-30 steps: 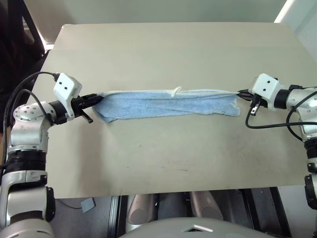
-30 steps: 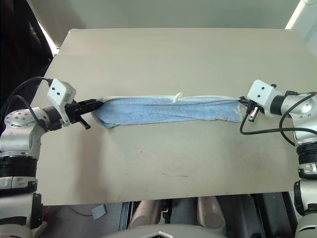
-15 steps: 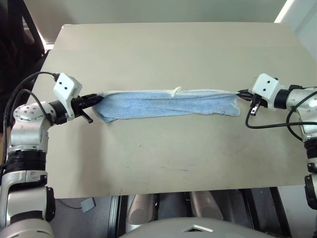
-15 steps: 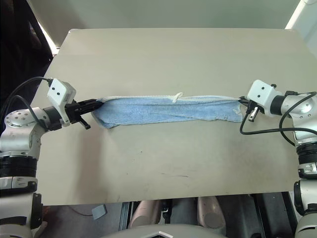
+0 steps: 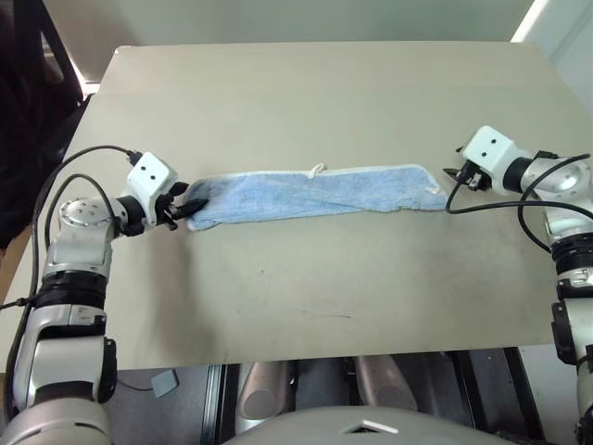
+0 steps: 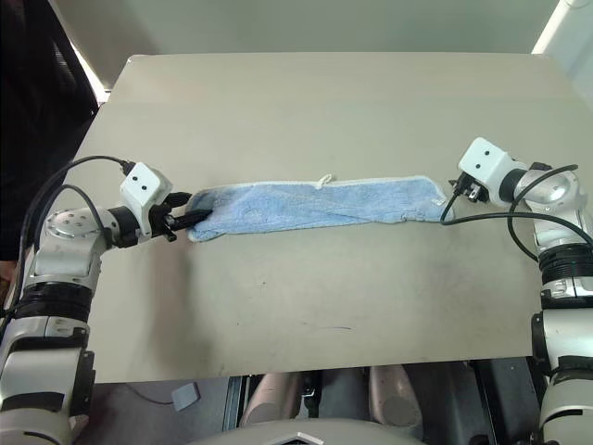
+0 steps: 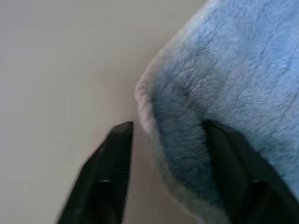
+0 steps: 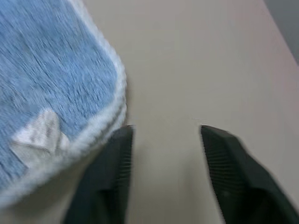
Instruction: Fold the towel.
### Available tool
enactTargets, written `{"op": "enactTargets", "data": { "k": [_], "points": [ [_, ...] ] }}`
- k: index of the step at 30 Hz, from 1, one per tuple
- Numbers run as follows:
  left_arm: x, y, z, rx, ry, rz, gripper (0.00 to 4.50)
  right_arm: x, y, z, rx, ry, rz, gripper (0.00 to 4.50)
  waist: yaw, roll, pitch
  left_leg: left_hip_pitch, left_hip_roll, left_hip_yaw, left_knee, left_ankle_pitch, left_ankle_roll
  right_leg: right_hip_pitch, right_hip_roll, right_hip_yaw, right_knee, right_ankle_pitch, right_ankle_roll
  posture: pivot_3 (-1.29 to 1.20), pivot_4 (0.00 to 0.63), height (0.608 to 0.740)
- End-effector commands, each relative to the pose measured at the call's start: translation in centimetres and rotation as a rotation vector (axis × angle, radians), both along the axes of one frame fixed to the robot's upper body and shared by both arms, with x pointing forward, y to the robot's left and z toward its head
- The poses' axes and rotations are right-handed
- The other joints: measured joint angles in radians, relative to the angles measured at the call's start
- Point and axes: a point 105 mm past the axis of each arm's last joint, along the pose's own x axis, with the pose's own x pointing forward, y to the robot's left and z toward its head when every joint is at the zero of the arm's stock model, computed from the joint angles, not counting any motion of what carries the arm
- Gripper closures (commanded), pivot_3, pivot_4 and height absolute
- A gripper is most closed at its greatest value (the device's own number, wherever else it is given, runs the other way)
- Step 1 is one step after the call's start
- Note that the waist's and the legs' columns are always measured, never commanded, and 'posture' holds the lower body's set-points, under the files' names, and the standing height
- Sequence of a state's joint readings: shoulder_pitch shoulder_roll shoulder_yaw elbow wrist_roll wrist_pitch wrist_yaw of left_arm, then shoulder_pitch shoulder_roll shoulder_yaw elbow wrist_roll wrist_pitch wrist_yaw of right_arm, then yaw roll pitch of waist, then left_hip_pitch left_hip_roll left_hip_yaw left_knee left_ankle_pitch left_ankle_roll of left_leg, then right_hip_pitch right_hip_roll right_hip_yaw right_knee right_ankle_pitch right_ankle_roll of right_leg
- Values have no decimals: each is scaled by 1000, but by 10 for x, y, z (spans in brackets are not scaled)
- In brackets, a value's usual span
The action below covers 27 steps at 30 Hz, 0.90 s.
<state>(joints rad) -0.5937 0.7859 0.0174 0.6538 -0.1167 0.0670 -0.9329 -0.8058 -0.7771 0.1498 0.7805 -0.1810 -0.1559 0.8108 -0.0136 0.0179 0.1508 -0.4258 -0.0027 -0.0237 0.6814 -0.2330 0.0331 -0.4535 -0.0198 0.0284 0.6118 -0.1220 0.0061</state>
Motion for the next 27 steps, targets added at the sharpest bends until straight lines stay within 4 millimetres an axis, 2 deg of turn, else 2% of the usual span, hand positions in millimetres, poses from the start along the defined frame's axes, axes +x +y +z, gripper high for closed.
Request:
{"op": "enactTargets", "data": {
  "k": [1,2,3,9,17,20,24,27],
  "points": [
    [2,0,13,19,-48,-22,479,4,3,17,-17,-68,20,637,0,0,0,0,0,0,0,0,0,0,0,0,0,0,0,0,150,736],
    [2,-1,13,13,-48,-29,99,4,3,17,-21,-69,21,264,-1,0,0,-1,0,0,0,0,0,-1,0,0,0,0,0,0,150,736],
    [1,-2,13,9,-48,-33,0,4,2,17,-23,-70,22,35,-1,0,0,-2,0,0,0,0,0,-2,0,0,0,0,0,0,150,736],
    [2,8,32,-71,-107,18,0,-1,-10,37,-34,-153,-6,35,0,0,0,-4,0,0,0,0,0,-4,0,0,0,0,0,0,150,736],
    [-10,30,57,-164,-183,83,0,-28,-32,55,-32,-208,-69,35,1,0,0,-4,0,0,0,-1,-1,-4,0,0,0,0,0,0,150,736],
    [-15,26,61,-171,-194,57,0,-40,-36,57,126,-186,-136,35,1,0,0,-4,0,0,1,0,0,-4,0,0,0,0,0,0,150,736],
    [-22,2,63,-191,-193,-39,0,-59,-30,44,424,-82,-231,35,0,-1,-1,-4,0,0,1,1,0,-2,0,0,-1,0,1,0,150,736],
    [-25,-4,63,-194,-187,-58,0,-66,-25,40,510,-37,-268,35,0,-1,0,-3,0,0,2,1,0,0,1,0,-1,-1,2,0,150,736]
  ]
}}
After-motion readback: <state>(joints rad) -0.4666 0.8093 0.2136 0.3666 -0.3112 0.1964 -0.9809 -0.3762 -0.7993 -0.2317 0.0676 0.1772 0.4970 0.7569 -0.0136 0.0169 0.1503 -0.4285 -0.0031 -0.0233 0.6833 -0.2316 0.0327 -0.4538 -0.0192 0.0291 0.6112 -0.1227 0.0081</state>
